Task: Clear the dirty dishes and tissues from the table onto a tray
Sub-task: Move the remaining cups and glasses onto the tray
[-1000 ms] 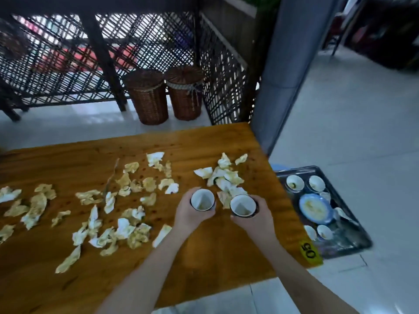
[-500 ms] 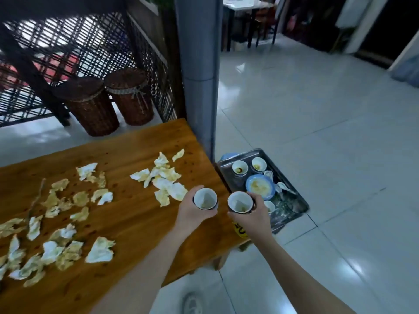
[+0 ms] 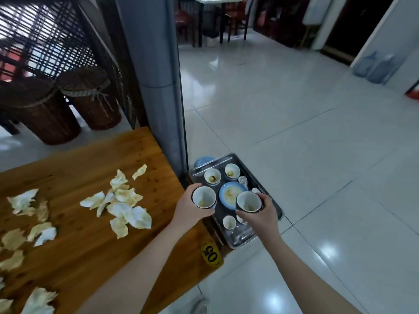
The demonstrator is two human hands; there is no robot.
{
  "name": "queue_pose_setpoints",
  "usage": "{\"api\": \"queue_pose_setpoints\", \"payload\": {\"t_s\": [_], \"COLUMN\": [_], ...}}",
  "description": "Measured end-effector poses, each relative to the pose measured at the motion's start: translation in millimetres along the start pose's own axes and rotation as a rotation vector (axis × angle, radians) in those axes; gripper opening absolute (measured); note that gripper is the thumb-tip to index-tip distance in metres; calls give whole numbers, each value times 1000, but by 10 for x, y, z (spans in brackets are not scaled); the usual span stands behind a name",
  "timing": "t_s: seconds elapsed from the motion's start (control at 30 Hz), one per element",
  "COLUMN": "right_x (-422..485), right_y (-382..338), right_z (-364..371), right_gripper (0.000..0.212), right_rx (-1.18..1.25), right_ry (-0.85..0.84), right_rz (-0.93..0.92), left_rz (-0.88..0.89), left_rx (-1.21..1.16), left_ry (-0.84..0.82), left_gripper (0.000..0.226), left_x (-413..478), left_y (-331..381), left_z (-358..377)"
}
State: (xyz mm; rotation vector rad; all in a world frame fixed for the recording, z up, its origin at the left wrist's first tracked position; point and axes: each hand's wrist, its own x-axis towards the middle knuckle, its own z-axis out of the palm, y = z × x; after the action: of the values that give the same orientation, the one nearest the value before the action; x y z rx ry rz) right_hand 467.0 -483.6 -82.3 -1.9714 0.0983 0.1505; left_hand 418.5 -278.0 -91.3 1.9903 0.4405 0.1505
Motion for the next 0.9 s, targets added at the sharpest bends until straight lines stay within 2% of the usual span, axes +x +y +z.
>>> {"api": "queue_pose_setpoints", "payload": {"t_s": [0.13,0.37,0.53,0.7,0.9], "right_x": [264,527,893,1275,1484], "right_y": [19,370,667,949,1368], "right_z": [-84,-347,-692,-938,-979], "right_gripper": [66,70,72,75,67], "right_rx": [3,-38,-26,-63,-110], "right_ry": [70,50,-43,-149,-213], "right_rz": [31,88,124,85,64], "left_rz": [-10,-74,-184,-314,-408], "left_rx": [-23,-15,-71,-66,-120], "left_ry": [-12,-91,-9,115,176], "left_gripper": [71,75,72,71,67], "left_x": [291,441,416,267,22], "left_y": [75,174,170,100,-126], "left_z": [105,581,1026,1633,2162]}}
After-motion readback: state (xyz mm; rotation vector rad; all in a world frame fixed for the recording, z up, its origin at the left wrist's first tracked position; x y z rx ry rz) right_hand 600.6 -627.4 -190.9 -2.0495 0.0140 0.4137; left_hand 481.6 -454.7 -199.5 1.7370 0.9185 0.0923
